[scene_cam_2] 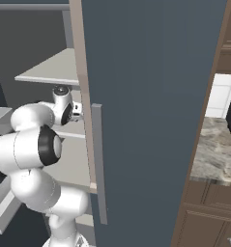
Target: Take the sweet potato and garlic out of the freezer and place them in the tupperware container on the counter. Then put the tupperware containing the vegetables back in the freezer.
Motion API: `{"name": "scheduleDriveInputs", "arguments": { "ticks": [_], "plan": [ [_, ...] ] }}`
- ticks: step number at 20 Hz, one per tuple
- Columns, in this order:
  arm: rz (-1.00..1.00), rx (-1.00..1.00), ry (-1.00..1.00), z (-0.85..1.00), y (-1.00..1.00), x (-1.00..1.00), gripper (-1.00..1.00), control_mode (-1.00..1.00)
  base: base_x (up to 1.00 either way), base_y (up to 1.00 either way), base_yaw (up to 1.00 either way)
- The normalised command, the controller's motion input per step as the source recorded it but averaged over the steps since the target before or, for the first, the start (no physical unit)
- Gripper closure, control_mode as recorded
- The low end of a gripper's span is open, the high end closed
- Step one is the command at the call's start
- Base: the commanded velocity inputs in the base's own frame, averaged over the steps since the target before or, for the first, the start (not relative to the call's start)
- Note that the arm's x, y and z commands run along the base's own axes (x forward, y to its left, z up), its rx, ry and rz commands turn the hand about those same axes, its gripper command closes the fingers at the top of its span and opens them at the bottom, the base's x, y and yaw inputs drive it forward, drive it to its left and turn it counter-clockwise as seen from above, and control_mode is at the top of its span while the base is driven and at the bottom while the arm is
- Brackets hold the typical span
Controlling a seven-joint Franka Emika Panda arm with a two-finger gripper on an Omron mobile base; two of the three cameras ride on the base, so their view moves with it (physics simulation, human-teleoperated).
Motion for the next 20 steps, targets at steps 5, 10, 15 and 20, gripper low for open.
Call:
{"name": "scheduleDriveInputs", "arguments": {
  "ticks": [5,10,15,20],
  "plan": [
    [0.0,0.0,0.0,-0.1,0.01,0.3,-1.0,-1.0,0.0,0.0,0.0],
    [0.0,0.0,0.0,-0.08,0.02,0.29,-1.0,-1.0,0.0,0.0,0.0],
    [0.0,0.0,0.0,-0.09,0.05,0.26,-1.0,-1.0,0.0,0.0,0.0],
    [0.0,0.0,0.01,-0.07,0.04,0.18,-1.0,-1.0,0.0,0.0,0.0]
  ]
}}
